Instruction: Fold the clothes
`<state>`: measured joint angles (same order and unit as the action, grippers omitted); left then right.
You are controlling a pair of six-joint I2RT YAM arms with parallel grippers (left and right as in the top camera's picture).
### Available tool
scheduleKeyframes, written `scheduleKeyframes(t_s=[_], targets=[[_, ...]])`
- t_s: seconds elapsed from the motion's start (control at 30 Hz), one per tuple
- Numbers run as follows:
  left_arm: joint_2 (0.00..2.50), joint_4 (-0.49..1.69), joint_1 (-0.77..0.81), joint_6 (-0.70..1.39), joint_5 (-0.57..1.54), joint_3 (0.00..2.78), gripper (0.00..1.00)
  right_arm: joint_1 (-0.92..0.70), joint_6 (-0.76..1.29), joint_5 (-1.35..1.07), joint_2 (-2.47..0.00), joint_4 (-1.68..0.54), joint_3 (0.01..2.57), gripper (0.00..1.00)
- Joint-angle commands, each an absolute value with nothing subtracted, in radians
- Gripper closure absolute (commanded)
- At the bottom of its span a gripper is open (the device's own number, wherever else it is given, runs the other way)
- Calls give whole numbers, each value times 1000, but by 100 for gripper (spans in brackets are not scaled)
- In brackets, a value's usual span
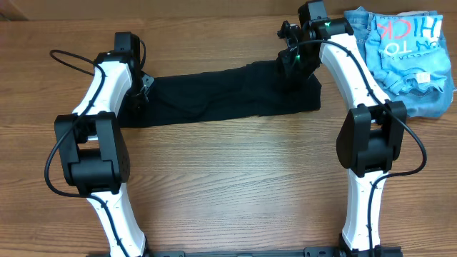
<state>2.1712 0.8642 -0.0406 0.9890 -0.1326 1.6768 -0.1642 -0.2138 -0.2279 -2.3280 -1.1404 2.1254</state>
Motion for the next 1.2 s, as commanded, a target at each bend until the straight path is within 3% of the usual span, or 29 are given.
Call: scheduleKeyframes(t_s=[0.0,0.5,0.57,0.7,0.83,1.17], targets=[[2188,858,-39,1003,-178,1662,45,-162,-217,-225,-2319,-1136,2121,74],[2188,855,-39,1010,-195,1632,48,-162,-217,-225,-2319,-1139,2121,74],[2188,851,-40,1010,-194,1632,53,-162,-217,-225,-2319,-1139,2121,74],[2188,836,-40,1010,-194,1636,78,-162,-217,-225,-2319,-1138,2121,74],[2188,872,-40,937,-194,1691,87,-162,-218,-225,-2319,-1138,2120,74],[2188,1176,-40,919,-237,1755,78,-162,-217,-225,-2319,-1139,2120,74]])
